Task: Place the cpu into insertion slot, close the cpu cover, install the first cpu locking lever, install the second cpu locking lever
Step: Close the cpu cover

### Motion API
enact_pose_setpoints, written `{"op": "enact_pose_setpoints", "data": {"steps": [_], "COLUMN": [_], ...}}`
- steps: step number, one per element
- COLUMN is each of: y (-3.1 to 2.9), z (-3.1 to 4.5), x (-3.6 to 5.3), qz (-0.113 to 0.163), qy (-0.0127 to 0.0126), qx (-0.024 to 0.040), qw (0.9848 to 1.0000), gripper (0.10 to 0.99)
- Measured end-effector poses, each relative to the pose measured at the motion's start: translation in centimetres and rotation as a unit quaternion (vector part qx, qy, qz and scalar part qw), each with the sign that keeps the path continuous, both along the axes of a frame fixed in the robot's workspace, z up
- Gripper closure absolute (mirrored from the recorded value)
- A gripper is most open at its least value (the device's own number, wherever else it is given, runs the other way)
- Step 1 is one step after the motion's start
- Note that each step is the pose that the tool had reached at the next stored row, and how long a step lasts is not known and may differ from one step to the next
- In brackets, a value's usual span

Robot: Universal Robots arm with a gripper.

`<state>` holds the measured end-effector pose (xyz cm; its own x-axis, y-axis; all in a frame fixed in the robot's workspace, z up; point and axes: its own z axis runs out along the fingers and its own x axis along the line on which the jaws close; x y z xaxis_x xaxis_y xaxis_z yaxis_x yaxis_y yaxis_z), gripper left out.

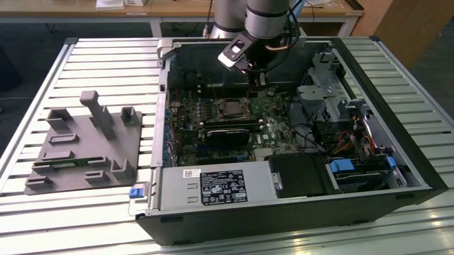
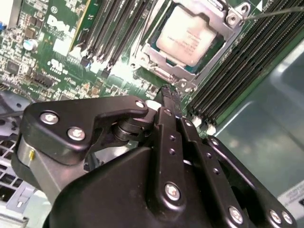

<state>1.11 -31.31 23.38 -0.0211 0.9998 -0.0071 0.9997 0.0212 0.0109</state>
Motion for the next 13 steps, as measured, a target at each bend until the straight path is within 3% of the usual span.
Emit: {"op": "enact_pose_setpoints", "data": {"steps": [7, 12, 13], "y": [0.00, -0.02, -0.02], "z": [-0.49, -1.25, -1.41], "x": [-2.34, -2.52, -3.11], "qz": [0.000, 0.000, 0.000], "qy": [0.0000, 0.0009, 0.0010], "qx": [-0.0001, 0.0000, 0.0001], "qw": [1.0000, 1.0000, 1.0000], "gripper": [0.980, 0.980, 0.980]}}
